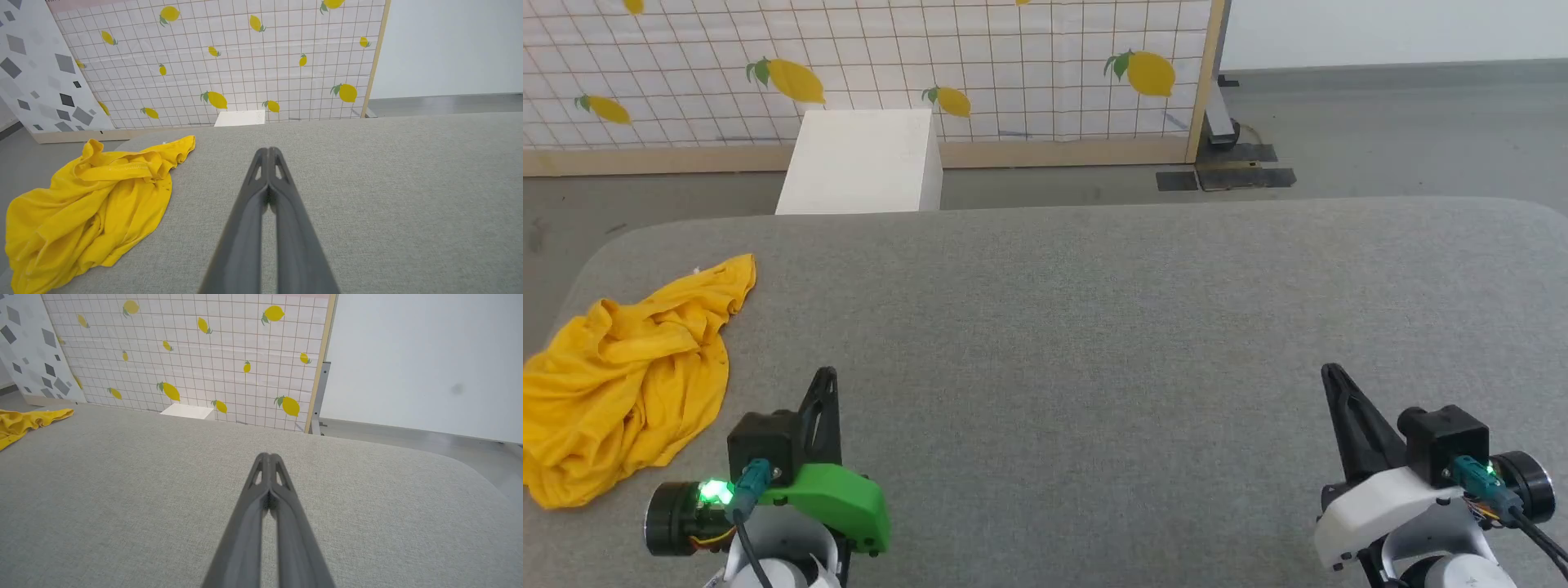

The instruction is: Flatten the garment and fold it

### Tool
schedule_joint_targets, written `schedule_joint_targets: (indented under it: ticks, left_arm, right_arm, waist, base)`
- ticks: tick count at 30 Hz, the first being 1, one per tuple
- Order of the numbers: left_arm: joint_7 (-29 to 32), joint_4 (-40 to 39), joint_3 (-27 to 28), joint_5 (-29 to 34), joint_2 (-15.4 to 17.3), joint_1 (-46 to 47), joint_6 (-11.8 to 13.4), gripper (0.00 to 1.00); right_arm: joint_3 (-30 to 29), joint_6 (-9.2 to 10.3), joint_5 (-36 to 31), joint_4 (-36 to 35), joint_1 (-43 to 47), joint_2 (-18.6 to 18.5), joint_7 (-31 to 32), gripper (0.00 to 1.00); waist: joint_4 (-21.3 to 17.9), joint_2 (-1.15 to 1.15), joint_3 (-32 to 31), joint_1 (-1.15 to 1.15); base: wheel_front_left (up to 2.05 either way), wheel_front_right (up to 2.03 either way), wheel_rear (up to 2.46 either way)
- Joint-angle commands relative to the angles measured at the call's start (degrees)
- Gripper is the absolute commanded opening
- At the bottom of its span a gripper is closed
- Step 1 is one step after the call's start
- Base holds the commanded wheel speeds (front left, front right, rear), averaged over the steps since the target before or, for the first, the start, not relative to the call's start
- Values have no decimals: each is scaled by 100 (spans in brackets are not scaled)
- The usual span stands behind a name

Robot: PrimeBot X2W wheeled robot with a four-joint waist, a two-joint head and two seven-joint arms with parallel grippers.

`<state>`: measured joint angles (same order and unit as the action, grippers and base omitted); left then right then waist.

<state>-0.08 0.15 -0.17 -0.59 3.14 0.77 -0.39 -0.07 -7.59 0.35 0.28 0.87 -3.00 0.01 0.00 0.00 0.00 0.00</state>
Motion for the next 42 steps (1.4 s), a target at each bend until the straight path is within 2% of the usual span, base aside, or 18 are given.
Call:
schedule_joint_targets:
  ticks: [1, 23, 24, 42]
  left_arm:
    - [8, -15, 17, 59, -26, -77, 39, 0]
    - [8, -15, 17, 59, -26, -77, 39, 0]
    - [0, 0, 0, 0, 0, -1, 0, 100]
    - [-159, 208, -168, -123, 2, 102, 118, 100]
  right_arm:
    - [7, 10, -35, -28, -87, 13, -1, 0]
    - [7, 10, -35, -28, -87, 13, -1, 0]
    - [0, 0, 0, 0, 0, 0, -1, 100]
    - [-73, 1, 55, 85, 4, 0, -139, 100]
  waist:
    - [0, 0, 0, 0]
    - [0, 0, 0, 0]
    - [0, 0, 0, 0]
    - [122, 0, 6, 0]
  base:
    - [0, 0, 0]
    - [0, 0, 0]
    - [0, 0, 0]
    - [0, 0, 0]
